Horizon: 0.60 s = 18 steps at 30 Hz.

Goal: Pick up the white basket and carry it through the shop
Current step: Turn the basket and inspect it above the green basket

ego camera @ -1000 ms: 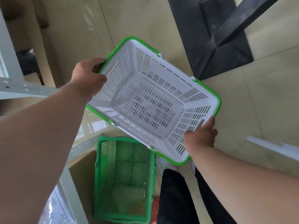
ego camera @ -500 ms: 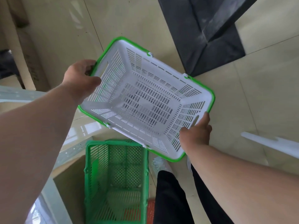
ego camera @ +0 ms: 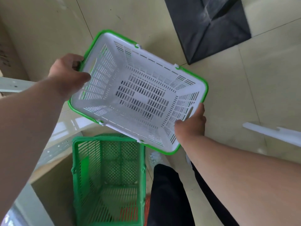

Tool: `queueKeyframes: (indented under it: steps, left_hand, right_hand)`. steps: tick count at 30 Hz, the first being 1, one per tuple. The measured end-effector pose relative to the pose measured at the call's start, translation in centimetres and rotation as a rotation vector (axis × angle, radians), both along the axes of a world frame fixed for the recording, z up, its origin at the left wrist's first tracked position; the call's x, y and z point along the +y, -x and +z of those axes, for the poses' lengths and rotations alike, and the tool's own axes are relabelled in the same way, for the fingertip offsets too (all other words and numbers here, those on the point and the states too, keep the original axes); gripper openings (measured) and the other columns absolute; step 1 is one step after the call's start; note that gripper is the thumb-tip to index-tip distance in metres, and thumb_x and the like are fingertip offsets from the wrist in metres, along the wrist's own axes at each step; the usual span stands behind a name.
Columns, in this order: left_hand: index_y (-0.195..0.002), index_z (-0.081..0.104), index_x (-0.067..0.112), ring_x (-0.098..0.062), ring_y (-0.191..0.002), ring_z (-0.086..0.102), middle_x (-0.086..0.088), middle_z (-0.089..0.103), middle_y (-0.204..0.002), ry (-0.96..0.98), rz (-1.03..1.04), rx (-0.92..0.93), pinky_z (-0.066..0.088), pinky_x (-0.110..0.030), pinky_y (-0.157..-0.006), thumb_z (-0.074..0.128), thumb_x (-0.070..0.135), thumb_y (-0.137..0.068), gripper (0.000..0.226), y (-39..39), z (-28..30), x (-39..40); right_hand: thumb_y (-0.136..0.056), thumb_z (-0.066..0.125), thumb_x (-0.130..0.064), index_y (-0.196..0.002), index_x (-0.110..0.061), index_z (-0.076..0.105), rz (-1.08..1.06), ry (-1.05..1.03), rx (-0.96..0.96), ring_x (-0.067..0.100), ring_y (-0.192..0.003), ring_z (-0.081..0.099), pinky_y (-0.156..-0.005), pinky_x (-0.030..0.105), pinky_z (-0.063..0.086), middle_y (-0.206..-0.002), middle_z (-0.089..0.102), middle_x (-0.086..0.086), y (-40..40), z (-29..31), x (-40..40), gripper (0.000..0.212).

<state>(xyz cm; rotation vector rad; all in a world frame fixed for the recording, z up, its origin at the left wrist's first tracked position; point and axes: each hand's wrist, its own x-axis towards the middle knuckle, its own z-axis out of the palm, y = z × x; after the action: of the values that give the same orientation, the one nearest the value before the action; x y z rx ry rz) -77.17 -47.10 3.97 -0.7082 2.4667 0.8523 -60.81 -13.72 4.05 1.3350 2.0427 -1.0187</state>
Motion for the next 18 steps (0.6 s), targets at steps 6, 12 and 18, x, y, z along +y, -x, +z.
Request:
queueKeyframes:
  steps: [6, 12, 18]
  left_hand:
    - [-0.148, 0.064, 0.023, -0.019, -0.103, 0.062, 0.0, 0.071, -0.123, 0.018, -0.014, 0.012, 0.041, -0.023, -0.089, 0.073, 0.009, -0.084, 0.066, -1.7, -3.5, -0.1]
    - [-0.149, 0.063, 0.025, -0.019, -0.104, 0.066, 0.004, 0.072, -0.122, -0.011, 0.037, -0.021, 0.045, -0.024, -0.088, 0.07, 0.011, -0.079, 0.072, -2.1, -6.0, -0.2]
    - [-0.148, 0.061, 0.026, -0.024, -0.104, 0.069, 0.002, 0.072, -0.122, -0.038, 0.015, -0.018, 0.048, -0.028, -0.086, 0.07, 0.017, -0.072, 0.076, -2.3, -7.6, -0.4]
  right_hand:
    - [-0.092, 0.063, -0.004, -0.169, -0.038, 0.005, -0.006, -0.009, 0.004, 0.027, -0.128, 0.058, -0.089, 0.027, 0.042, -0.157, 0.04, 0.004, -0.8, -2.3, -0.1, 0.103]
    - [-0.083, 0.067, -0.01, -0.166, -0.041, 0.01, -0.054, -0.003, 0.005, 0.029, -0.126, 0.063, -0.104, 0.048, 0.055, -0.15, 0.054, 0.0, -0.4, -4.5, -0.8, 0.106]
    - [-0.083, 0.069, -0.012, -0.165, -0.034, 0.018, -0.008, -0.013, 0.001, 0.029, -0.128, 0.062, -0.106, 0.046, 0.053, -0.145, 0.056, 0.0, -0.6, -6.1, -0.5, 0.099]
